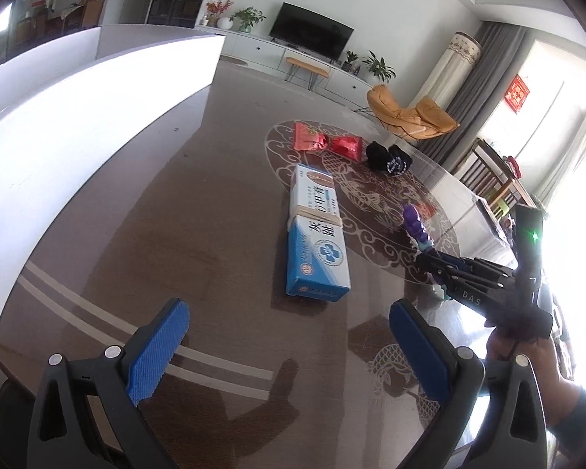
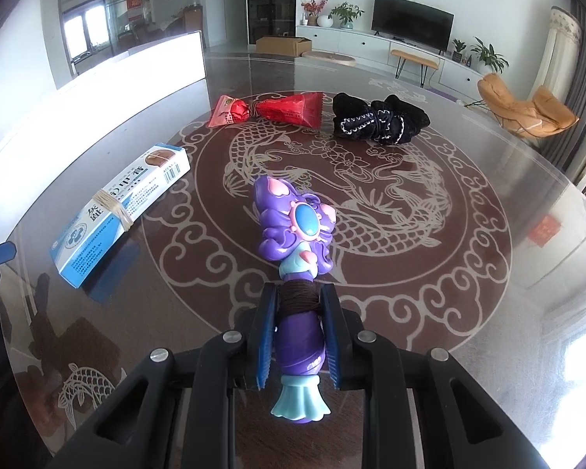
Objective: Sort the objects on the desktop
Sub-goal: 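Grasp the ointment box with the left tool while the right tool carries the wand to the white box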
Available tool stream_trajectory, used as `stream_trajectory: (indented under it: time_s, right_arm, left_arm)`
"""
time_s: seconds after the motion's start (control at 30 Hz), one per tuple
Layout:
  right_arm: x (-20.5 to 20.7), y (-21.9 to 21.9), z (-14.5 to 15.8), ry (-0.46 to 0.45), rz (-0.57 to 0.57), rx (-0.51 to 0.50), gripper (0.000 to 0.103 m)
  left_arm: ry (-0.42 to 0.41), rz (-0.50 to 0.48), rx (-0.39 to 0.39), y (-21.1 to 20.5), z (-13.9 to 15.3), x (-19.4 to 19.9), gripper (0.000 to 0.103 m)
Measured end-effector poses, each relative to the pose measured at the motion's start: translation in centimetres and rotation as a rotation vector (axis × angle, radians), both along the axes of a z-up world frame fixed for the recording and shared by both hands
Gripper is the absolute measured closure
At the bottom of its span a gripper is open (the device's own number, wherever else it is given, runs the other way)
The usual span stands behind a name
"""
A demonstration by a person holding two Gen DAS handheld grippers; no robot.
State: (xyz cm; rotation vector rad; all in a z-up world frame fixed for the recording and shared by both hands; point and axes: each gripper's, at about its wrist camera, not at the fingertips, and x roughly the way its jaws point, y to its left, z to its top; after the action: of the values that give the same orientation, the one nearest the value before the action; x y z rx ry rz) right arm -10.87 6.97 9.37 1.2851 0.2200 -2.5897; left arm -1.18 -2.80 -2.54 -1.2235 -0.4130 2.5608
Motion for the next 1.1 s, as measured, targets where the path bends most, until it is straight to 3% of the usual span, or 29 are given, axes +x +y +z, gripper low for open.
stream_trajectory:
  time_s: [0.17, 0.37, 0.4, 0.43, 0.47, 0.5, 0.67, 0.83, 1.0, 1.1]
  right_arm:
    - [-0.9, -0.1, 0.2, -0.029, 0.052, 0.01, 0.076]
    - [-3.3, -1.2, 0.5, -0.072, 0.156, 0.05, 0.07]
    - [-3.5, -1.5, 0.5, -0.077, 0.187, 0.05, 0.072]
    - [-3.6, -1.8, 0.5, -0.078, 0.211, 0.058, 0.079]
    - [-3.6, -2.0, 0.6, -0.079, 0.225, 0.072, 0.079]
    - [-3.6, -2.2, 0.6, -0.081, 0.229, 0.09, 0.079]
    - [-2.5, -0.8, 3.2, -0.053, 0.186, 0.013, 0.079]
    - [-2.1, -1.6, 7.5, 0.01, 0.205, 0.0, 0.079]
    - [-3.9, -7.1, 12.4, 0.07, 0.276, -0.044, 0.079]
    - [-5.4, -12.5, 15.4, 0.098, 0.336, -0.106, 0.079]
  left_arm:
    - [-0.029, -0.103, -0.147, 4.7, 0.7, -4.1, 0.0]
    - [-0.148, -0.138, -0.417, 9.1, -1.9, -8.7, 0.0]
    - [-0.147, -0.146, -0.44, 9.2, -2.4, -8.8, 0.006]
    - [-0.116, -0.151, -0.407, 8.9, -2.3, -8.6, 0.022]
    - [-0.09, -0.131, -0.418, 8.6, -1.9, -8.3, 0.053]
    - [-0.093, -0.117, -0.407, 8.0, -1.6, -8.3, 0.063]
    - [0.015, -0.093, -0.303, 4.5, 1.4, -5.3, 0.062]
    - [0.138, 0.002, -0.177, -0.3, 7.9, -2.9, 0.062]
    - [0.241, 0.133, -0.124, -8.4, 14.7, -1.7, 0.062]
    - [0.245, 0.225, -0.17, -14.2, 16.5, -1.9, 0.062]
